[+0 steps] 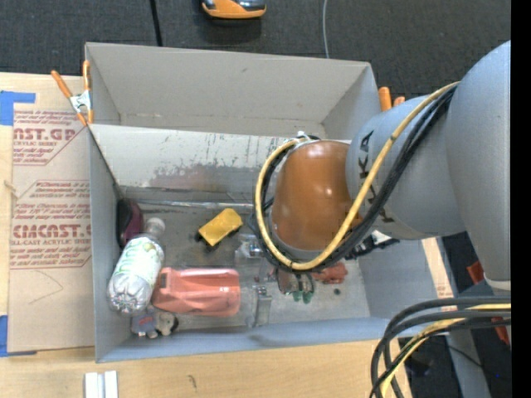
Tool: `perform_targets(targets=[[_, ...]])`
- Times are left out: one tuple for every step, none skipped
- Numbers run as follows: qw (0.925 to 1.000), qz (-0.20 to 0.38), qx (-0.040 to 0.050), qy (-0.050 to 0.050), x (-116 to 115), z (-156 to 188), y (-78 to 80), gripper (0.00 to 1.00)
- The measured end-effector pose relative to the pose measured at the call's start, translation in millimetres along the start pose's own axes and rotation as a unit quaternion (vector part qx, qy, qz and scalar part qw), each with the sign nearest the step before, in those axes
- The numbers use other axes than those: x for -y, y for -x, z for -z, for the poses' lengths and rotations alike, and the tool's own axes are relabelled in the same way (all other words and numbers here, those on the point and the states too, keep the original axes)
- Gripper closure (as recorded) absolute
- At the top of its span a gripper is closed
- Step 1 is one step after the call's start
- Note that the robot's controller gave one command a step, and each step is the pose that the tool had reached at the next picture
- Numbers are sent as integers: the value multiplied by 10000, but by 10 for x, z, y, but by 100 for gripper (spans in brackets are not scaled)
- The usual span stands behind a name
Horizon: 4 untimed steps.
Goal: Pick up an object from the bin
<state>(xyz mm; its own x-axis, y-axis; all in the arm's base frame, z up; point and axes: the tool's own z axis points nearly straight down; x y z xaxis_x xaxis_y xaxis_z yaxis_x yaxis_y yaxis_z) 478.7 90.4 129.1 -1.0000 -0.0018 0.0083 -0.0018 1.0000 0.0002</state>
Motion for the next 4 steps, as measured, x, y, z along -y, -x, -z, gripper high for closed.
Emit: perform_targets(targets=[[10000, -7, 38, 4, 4, 41, 20, 0], [9961, 882, 92, -3, -542, -443, 91, 0], [9997, 222, 27, 0, -692, 65, 27, 0], [9971, 766, 48, -4, -626, -140, 31, 0]])
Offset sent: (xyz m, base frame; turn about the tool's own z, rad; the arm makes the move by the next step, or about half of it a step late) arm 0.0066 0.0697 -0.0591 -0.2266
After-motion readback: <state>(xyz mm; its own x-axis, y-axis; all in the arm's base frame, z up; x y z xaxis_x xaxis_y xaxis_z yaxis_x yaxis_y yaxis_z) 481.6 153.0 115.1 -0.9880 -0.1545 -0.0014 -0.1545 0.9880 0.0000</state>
